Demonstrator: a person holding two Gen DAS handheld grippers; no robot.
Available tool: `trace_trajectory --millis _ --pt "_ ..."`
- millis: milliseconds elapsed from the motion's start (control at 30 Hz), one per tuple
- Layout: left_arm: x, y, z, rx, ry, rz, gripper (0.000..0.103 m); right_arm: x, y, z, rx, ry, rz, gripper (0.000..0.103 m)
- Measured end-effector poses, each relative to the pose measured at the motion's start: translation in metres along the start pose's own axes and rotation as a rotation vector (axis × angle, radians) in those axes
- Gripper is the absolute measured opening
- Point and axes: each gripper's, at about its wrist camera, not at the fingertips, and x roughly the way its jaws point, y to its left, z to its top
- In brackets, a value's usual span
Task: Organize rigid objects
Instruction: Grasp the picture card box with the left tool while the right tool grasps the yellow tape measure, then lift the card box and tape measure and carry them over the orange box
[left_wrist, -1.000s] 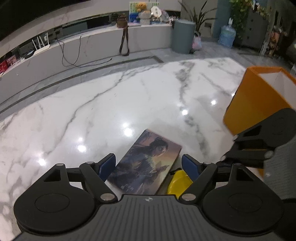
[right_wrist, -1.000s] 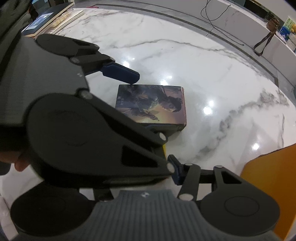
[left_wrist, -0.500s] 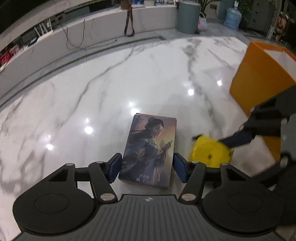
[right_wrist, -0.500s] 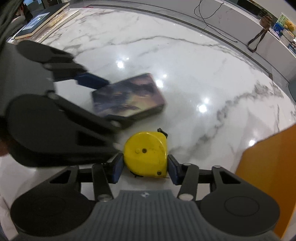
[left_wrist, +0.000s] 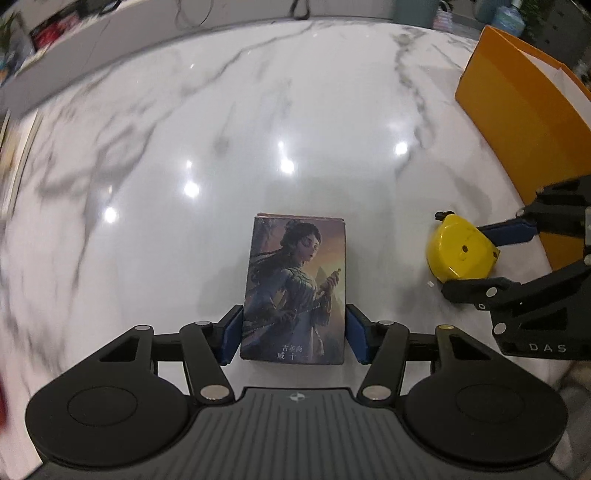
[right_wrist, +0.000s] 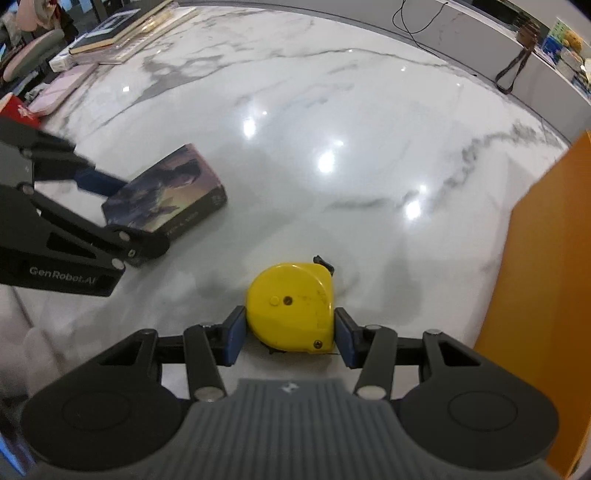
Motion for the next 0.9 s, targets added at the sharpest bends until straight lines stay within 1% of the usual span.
trace_trajectory --millis 133,200,267,300,367,400,433,500,600,633,700,733,800,900 --pt "-0.009 0.001 -0.02 -0.057 -0.006 -0.006 0.066 -0.007 0.011 -0.024 0.038 -0.036 0.006 0.05" --pt "-0.012 -0.001 -0.028 -0.068 -0.016 -0.007 0.066 -0.01 0.016 -0.034 0.055 -0.061 0.003 0.05" --pt "-0.014 -0.004 -0.033 -0.06 -0.039 -0.007 0.066 -0.011 0.024 -0.043 0.041 -0.088 -0.021 0.051" --pt "-0.015 -0.004 -0.037 -0.06 -0.064 -0.007 0.068 -0.013 0.026 -0.048 0.036 -0.108 -0.029 0.052" --pt "-0.016 -0.002 -0.04 -0.082 -0.118 -0.003 0.076 -0.015 0.028 -0.058 0.03 -0.148 -0.039 0.063" --pt "-0.018 0.0 -0.04 -0.097 -0.148 -0.006 0.084 -0.016 0.029 -0.06 0.031 -0.166 -0.046 0.068" --pt "-0.02 0.001 -0.041 -0.11 -0.172 -0.004 0.088 -0.017 0.028 -0.061 0.028 -0.188 -0.048 0.072" --pt "-0.022 0.005 -0.039 -0.14 -0.211 0.008 0.089 -0.02 0.027 -0.062 0.029 -0.225 -0.043 0.079" --pt "-0.017 0.006 -0.037 -0.151 -0.21 0.012 0.092 -0.019 0.02 -0.058 0.072 -0.254 -0.037 0.079" --pt "-0.015 0.006 -0.038 -0.152 -0.215 0.01 0.092 -0.018 0.018 -0.058 0.088 -0.259 -0.039 0.077" --pt "-0.014 0.005 -0.04 -0.153 -0.239 0.008 0.088 -0.014 0.015 -0.058 0.107 -0.265 -0.039 0.073" --pt "-0.013 0.004 -0.042 -0.149 -0.247 0.013 0.088 -0.012 0.014 -0.059 0.111 -0.265 -0.038 0.073" --pt "-0.011 -0.001 -0.043 -0.135 -0.254 0.041 0.089 -0.009 0.014 -0.059 0.113 -0.262 -0.037 0.072" --pt "-0.006 -0.012 -0.046 -0.087 -0.262 0.09 0.087 -0.006 0.017 -0.061 0.102 -0.269 -0.042 0.073"
